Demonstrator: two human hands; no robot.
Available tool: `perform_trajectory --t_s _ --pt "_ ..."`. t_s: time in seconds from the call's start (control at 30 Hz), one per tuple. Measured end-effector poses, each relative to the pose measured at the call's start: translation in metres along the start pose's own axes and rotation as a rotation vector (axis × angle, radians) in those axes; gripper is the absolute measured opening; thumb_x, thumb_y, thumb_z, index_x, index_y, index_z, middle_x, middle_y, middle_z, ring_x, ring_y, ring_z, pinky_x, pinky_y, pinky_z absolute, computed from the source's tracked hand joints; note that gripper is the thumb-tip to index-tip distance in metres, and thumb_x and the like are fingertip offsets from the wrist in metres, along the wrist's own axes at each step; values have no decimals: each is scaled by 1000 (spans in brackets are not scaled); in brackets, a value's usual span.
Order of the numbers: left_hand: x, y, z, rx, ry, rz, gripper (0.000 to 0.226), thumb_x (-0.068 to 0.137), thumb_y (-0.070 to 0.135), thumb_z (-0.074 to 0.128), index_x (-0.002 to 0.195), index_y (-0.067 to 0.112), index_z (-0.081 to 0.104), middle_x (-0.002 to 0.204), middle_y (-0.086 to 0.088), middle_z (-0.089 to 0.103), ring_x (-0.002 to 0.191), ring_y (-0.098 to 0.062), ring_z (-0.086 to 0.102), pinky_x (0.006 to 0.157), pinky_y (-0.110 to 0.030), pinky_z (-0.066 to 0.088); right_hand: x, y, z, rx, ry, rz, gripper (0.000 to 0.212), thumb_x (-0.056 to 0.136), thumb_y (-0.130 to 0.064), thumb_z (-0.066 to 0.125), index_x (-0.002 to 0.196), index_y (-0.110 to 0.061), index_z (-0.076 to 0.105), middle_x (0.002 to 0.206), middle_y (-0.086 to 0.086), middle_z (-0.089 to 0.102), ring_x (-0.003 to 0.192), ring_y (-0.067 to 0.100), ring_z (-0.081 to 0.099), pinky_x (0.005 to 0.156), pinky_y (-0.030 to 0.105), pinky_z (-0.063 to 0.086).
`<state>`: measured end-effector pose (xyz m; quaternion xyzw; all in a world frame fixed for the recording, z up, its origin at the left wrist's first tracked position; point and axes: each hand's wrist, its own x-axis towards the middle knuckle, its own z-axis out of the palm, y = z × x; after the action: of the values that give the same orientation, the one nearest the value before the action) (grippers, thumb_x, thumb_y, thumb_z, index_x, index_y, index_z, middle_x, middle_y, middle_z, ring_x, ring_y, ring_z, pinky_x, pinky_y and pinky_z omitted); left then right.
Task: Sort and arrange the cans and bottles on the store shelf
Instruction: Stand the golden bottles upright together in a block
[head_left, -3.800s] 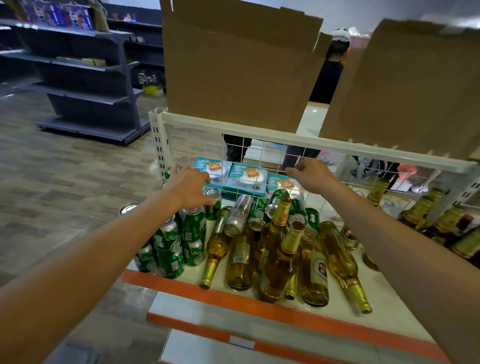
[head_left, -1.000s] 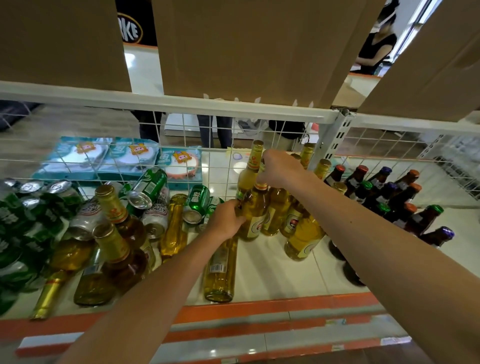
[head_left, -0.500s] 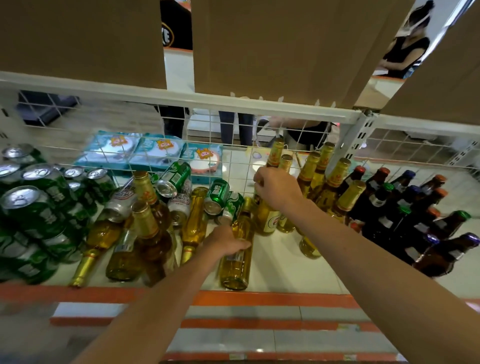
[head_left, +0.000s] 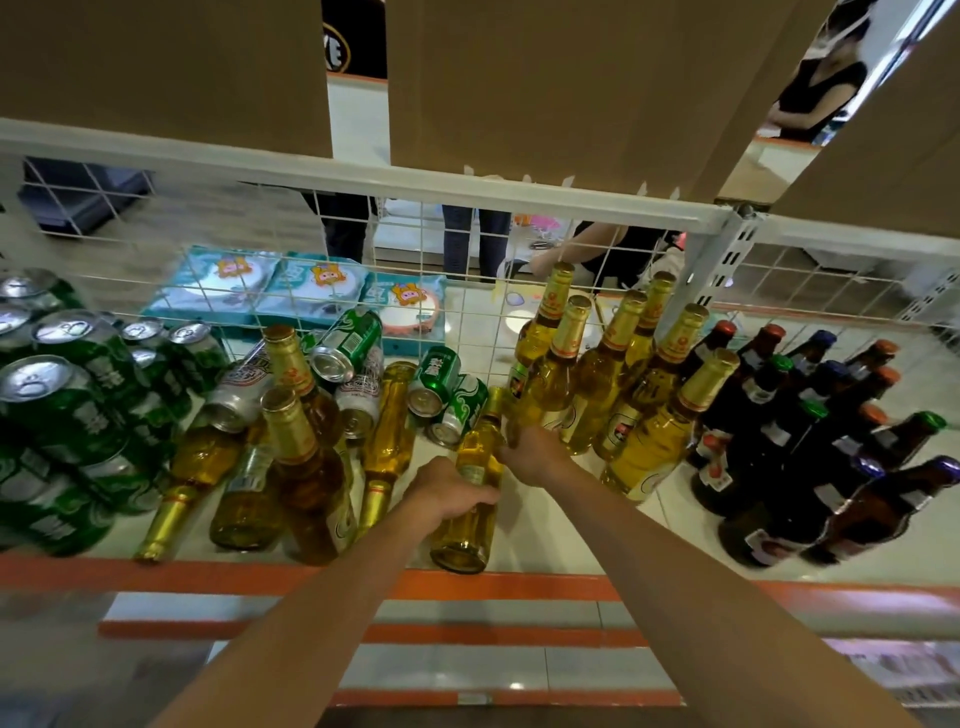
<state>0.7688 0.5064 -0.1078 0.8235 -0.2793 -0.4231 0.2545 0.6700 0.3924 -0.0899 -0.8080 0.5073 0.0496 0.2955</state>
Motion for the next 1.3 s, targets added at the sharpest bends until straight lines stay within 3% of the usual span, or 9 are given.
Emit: perform_trajectory --t_s 0.13,0.33,0.43,0.57,0.8,0.87,0.93,1.03,1.3 --pt "-3 -8 -9 13 -45 0 57 58 49 87 100 16 67 96 -2 70 88 -17 65 73 -29 54 9 3 15 304 -18 104 46 94 -40 58 118 0 61 113 19 67 99 35 66 81 44 57" --pt "-13 -29 -17 123 -128 -23 73 47 58 85 103 17 62 100 -1 67 93 -18 65 85 -37 58 18 -4 33 742 -36 349 44 93 -31 65 124 -2 53 102 11 59 91 28 61 78 41 56" --pt "-18 -40 -22 144 -122 -14 70 54 55 87 107 16 62 102 -1 66 94 -18 63 80 -30 56 19 -9 41 803 -40 404 55 85 -30 75 128 -4 51 116 17 61 101 32 63 82 44 58" --pt "-27 -43 -27 98 -117 44 61 60 41 90 107 18 58 103 -1 66 94 -17 64 81 -34 57 8 -18 26 891 -55 344 50 83 -22 78 121 -3 54 109 17 65 83 25 66 58 33 56" --pt "-41 -23 -24 -32 -138 210 59 58 32 93 105 31 57 101 8 69 94 -12 66 79 -33 57 -28 -39 -53 627 -43 -29 21 81 -23 80 89 -10 66 86 8 69 74 17 67 63 26 58" --pt "-46 -8 -16 -67 -167 290 54 62 26 91 103 35 57 99 12 69 95 -7 64 76 -26 53 -40 -38 -81 468 -15 -84 26 80 -29 81 90 -10 67 90 8 71 80 21 69 73 34 61" --pt "-48 8 -1 -78 -156 344 60 62 25 90 108 36 54 103 12 67 99 -8 62 80 -26 51 -53 -32 -107 309 19 -111 29 79 -32 81 93 -11 68 90 7 72 82 22 71 74 39 62" --pt "-41 28 31 -59 -77 383 69 61 24 90 118 28 51 109 9 60 106 -11 58 92 -31 49 -72 -16 -132 172 82 -147 19 78 -28 82 83 -19 67 81 -2 69 76 15 68 62 29 55" --pt "-25 75 98 -152 179 412 69 73 27 84 133 24 50 127 -1 56 116 -22 58 99 -43 49 -72 20 -138 18 344 -76 31 77 -32 82 93 -18 59 89 -1 64 83 18 62 72 35 54"
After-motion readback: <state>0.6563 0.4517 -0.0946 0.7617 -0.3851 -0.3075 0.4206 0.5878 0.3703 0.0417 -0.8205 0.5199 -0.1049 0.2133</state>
